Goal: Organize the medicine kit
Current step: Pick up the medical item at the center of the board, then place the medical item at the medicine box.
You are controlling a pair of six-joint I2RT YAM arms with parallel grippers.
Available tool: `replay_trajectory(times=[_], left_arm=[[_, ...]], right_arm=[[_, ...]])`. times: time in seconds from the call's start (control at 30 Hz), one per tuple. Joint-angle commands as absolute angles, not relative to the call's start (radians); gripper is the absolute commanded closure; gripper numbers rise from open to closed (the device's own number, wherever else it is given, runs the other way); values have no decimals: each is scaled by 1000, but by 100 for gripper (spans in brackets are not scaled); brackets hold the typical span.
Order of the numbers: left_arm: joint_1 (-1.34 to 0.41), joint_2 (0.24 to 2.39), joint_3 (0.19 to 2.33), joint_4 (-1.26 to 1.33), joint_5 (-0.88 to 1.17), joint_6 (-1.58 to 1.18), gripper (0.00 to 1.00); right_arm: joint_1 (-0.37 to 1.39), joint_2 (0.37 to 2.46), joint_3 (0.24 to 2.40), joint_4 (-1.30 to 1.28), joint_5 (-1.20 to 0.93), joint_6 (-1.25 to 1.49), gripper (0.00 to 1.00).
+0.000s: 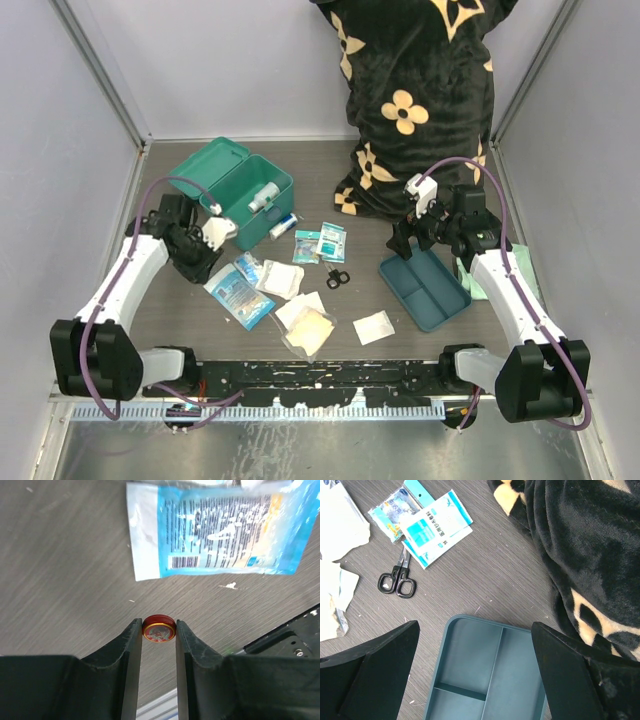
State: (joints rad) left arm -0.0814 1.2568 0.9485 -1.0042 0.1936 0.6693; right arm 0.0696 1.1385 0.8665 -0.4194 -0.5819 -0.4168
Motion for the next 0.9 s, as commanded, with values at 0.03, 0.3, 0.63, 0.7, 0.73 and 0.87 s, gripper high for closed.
replay_trajectory(times=[0.03,0.3,0.63,0.7,0.73,0.87], left_arm=[[-96,1253,1112,-1070,275,587,78],[-116,1444,1356,-1051,292,502,78],[-137,1769,1740,-1031,231,430,78],[-143,1837,1801,-1034,219,426,78],[-149,1867,1825,-1033,211,424,79],[-172,1982,1904,-1017,167,424,79]], right_arm=[[68,1117,871,-390,-596,-431,0],[67,1114,869,-389,-591,-435,0],[67,1116,868,-390,-586,-437,0],[67,1117,867,-389,-584,-439,0],[67,1116,867,-390,-583,-439,0],[67,1117,867,-389,-578,-442,0]])
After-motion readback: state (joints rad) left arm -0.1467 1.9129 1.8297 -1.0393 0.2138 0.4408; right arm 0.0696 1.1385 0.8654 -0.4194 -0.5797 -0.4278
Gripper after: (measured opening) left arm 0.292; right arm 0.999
